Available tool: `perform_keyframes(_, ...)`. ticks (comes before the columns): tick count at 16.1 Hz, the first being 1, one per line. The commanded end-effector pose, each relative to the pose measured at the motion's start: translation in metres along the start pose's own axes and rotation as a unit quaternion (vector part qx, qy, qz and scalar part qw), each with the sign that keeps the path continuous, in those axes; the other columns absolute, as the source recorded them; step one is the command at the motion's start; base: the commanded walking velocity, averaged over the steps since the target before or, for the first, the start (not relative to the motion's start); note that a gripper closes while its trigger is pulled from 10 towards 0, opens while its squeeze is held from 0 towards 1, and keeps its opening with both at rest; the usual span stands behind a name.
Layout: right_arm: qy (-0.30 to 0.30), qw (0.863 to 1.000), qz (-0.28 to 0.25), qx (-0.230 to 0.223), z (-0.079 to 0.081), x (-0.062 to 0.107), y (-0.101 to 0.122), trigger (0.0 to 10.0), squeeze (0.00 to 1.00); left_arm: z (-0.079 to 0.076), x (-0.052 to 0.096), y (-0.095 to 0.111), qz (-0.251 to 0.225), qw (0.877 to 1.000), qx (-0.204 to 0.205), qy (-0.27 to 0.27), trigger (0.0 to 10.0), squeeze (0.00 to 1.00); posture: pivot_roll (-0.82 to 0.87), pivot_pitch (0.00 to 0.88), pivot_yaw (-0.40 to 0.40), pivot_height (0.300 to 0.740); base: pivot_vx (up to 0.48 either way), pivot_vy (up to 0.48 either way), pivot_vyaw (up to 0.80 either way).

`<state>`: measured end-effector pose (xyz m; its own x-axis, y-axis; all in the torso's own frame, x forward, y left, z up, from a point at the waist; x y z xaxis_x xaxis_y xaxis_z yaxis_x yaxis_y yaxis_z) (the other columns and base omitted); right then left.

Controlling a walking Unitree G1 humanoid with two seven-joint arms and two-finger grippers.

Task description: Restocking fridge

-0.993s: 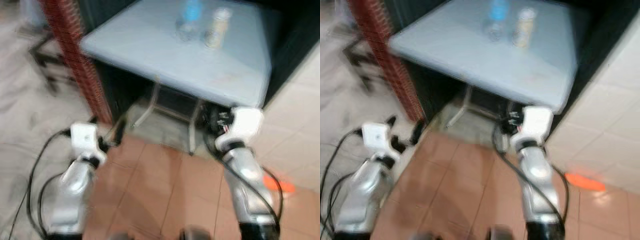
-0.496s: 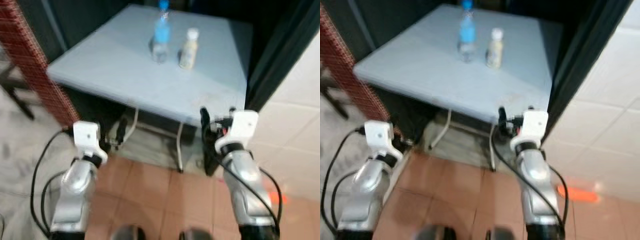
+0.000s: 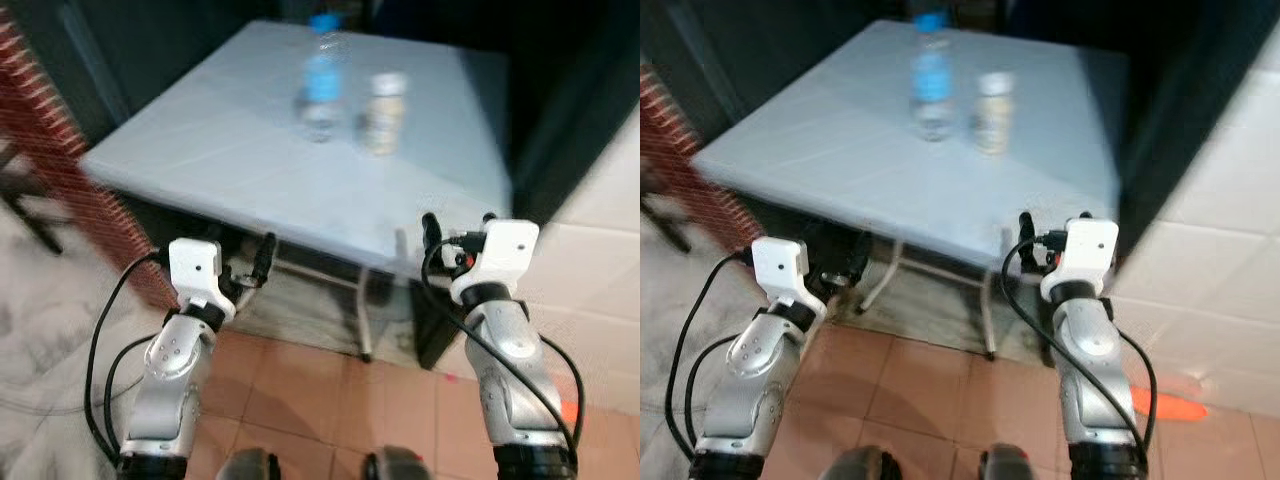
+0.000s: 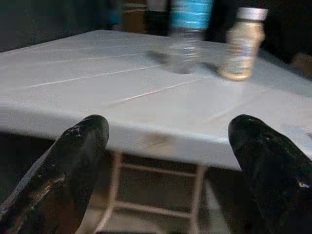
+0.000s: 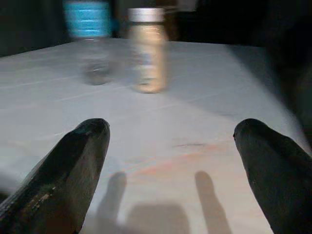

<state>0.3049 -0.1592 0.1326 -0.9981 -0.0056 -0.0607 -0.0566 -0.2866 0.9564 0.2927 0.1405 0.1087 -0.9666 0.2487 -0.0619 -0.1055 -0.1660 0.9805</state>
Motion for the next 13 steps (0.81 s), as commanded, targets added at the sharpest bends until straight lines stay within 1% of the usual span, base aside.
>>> perform_keyframes(1, 0.01, 1.0, -0.004, 0.002, 0.0044, -0.001, 0.0012, 10.0, 0.0, 0.0036, 0.0006, -0.0027, 0.008, 1.0, -0.003, 0.006, 10.0, 0.0, -0.04, 0.082, 0.029, 0.74, 0.0, 0.48, 0.0)
perform_keyframes(4, 0.009, 1.0, -0.004, 0.003, 0.0033, -0.0019, 0.0014, 10.0, 0.0, 0.0028, -0.0002, -0.0022, 0.007, 1.0, -0.004, 0.005, 10.0, 0.0, -0.04, 0.08, 0.029, 0.74, 0.0, 0.48, 0.0)
perform_keyframes(6, 0.006, 1.0, -0.003, 0.002, 0.0025, -0.0018, 0.0008, 10.0, 0.0, 0.0031, -0.0007, 0.0007, -0.003, 1.0, -0.011, 0.005, 10.0, 0.0, -0.04, 0.081, 0.029, 0.74, 0.0, 0.441, 0.0)
perform_keyframes(7, 0.004, 1.0, -0.001, 0.002, 0.0023, -0.0017, -0.0004, 10.0, 0.0, 0.0039, -0.0005, 0.0008, -0.003, 1.0, -0.014, 0.009, 10.0, 0.0, -0.04, 0.081, 0.03, 0.74, 0.0, 0.0, 0.0)
perform_keyframes(12, 0.004, 1.0, -0.001, 0.003, 0.0022, -0.0025, -0.0007, 10.0, 0.0, 0.0044, -0.0005, 0.0003, -0.003, 1.0, -0.02, 0.017, 10.0, 0.0, -0.04, 0.083, 0.028, 0.74, 0.0, 0.0, -0.77)
perform_keyframes(13, 0.003, 1.0, -0.001, 0.002, 0.0022, -0.0026, -0.0007, 10.0, 0.0, 0.0049, -0.0008, 0.0012, -0.006, 1.0, -0.02, 0.017, 10.0, 0.0, -0.04, 0.083, 0.029, 0.74, 0.0, 0.0, 0.0)
Point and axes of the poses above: a point about 5 cm out from each wrist's last joint towards the gripper, its own x axis pointing back from the gripper into the wrist, its own y axis along the axis of the wrist's last joint, z = x × y, the point moved 3 cm from there along -x, pointing out of the wrist towards the gripper, and after that the axes turned 14 degrees about -x, right-handed, at the moved point
